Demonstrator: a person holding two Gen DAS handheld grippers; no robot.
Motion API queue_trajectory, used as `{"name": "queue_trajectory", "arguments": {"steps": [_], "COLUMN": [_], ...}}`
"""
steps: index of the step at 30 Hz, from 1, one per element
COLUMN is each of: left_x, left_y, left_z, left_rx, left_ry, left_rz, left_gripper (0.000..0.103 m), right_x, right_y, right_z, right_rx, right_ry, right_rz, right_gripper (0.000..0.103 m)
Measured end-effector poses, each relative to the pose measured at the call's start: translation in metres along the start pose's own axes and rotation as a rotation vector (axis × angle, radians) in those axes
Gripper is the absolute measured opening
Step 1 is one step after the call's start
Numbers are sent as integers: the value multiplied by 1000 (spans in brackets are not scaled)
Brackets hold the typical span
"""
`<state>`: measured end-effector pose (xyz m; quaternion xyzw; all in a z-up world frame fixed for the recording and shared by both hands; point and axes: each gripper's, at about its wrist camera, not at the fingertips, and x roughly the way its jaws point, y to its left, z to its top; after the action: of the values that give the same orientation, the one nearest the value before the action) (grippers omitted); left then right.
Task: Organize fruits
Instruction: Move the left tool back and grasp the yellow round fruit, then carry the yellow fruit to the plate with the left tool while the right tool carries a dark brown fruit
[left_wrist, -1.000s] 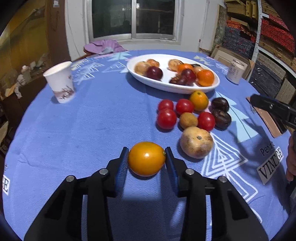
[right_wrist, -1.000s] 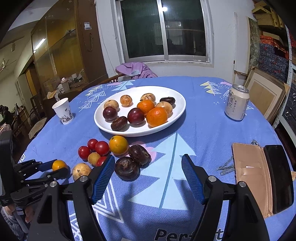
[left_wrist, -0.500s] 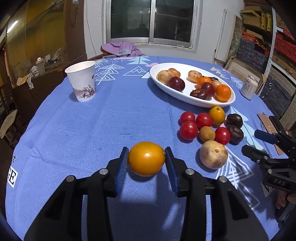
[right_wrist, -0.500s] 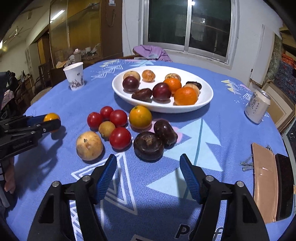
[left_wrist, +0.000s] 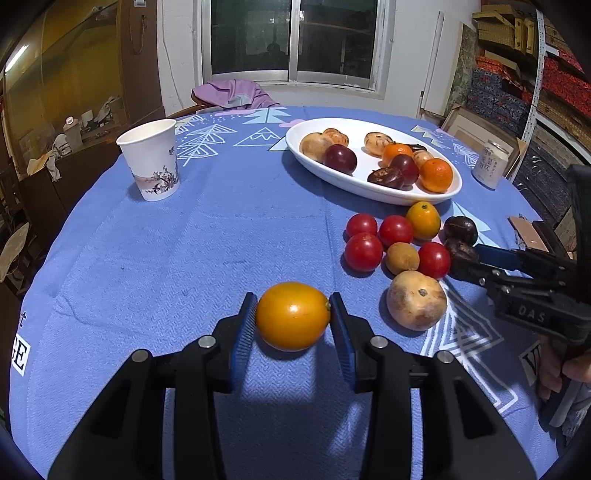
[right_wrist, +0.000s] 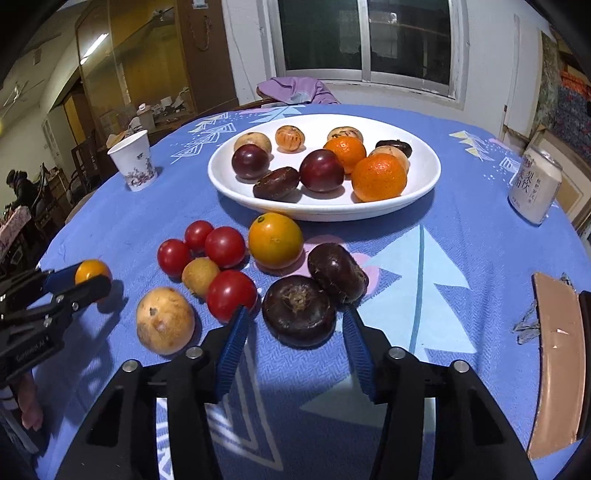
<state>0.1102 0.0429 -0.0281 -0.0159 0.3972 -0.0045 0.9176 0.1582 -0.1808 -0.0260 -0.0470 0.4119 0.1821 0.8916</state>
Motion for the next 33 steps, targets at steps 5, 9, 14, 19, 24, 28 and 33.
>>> {"name": "queue_trajectory", "arguments": {"steps": [5, 9, 14, 19, 24, 28, 33], "left_x": [1, 3, 5, 0, -9, -13, -24], "left_y": [-3, -4, -5, -6, -6, -8, -13], "left_z": [0, -1, -2, -1, -1, -1, -4], "left_rx": [11, 17, 23, 31, 34, 38, 49], "left_ry": [4, 13, 20, -2, -42, -63, -109], "left_rz": [-2, 1, -3, -5, 11, 28, 70], "left_gripper": [39, 39, 39, 39, 39, 39, 39], "right_x": [7, 4, -4, -20, -44, -60, -74], "right_y": [-1, 4, 10, 15, 17, 19, 23], "right_z": [2, 0, -4, -12, -15, -21, -35], "right_rx": [8, -22, -55, -75, -63, -48, -43], "right_ry": [23, 20, 3, -33, -100, -144, -177], "right_rz": [14, 4, -12, -9, 13, 18, 2], "right_gripper": [49, 43, 42, 42, 42, 42, 42]}}
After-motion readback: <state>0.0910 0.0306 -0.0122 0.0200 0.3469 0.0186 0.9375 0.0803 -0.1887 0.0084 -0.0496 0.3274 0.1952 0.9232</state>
